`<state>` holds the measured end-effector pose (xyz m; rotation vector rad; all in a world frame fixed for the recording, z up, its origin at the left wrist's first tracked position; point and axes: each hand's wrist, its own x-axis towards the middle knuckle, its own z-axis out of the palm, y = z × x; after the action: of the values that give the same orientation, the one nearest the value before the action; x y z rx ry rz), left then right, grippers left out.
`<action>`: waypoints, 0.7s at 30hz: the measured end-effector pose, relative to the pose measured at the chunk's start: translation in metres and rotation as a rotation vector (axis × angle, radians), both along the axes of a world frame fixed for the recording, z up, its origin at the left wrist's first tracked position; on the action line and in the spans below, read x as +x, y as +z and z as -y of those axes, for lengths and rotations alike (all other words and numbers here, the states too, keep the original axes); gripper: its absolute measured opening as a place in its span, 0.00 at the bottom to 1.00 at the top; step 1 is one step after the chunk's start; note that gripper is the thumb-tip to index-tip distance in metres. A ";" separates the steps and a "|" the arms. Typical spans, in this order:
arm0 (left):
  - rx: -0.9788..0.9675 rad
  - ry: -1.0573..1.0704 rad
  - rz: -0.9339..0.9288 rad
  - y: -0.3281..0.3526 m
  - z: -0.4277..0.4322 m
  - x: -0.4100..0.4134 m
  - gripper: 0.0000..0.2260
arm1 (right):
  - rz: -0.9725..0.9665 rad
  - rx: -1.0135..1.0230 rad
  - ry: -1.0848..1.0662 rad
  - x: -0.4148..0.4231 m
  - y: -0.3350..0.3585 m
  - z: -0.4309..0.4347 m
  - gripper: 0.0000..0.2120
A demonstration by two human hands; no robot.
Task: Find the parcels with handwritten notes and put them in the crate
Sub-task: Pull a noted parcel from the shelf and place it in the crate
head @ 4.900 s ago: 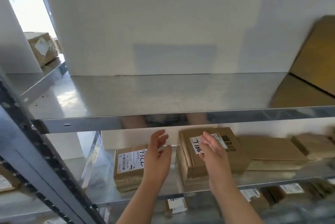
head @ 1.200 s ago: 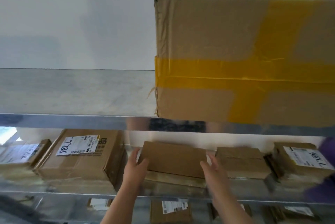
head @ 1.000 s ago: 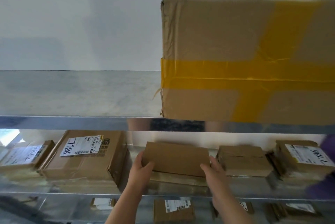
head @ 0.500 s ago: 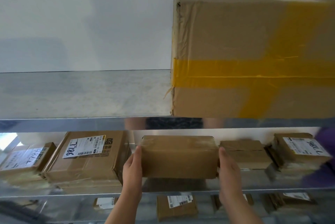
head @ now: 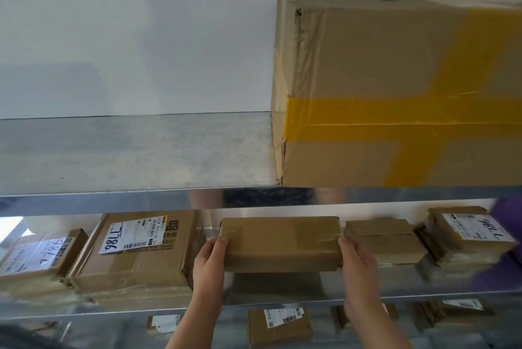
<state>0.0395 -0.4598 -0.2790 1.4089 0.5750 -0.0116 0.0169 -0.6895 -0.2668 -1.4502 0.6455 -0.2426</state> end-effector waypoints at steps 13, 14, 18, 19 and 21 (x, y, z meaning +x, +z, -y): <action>-0.020 0.004 -0.033 -0.005 -0.001 0.004 0.11 | -0.024 -0.002 0.008 0.002 -0.004 -0.003 0.10; -0.014 0.005 -0.018 -0.006 -0.001 0.004 0.09 | -0.023 -0.015 -0.002 0.003 -0.005 -0.003 0.09; -0.010 -0.001 0.014 -0.009 -0.001 0.007 0.06 | -0.010 -0.052 -0.020 0.007 -0.009 -0.002 0.05; -0.021 0.002 0.022 -0.009 -0.001 0.008 0.06 | -0.011 -0.041 -0.018 0.007 -0.010 -0.002 0.03; -0.060 0.027 0.037 -0.012 -0.003 0.009 0.06 | -0.041 0.028 0.016 0.007 -0.014 -0.001 0.06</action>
<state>0.0489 -0.4568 -0.2908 1.3404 0.5589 0.0188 0.0241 -0.6887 -0.2812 -1.4361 0.6684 -0.1911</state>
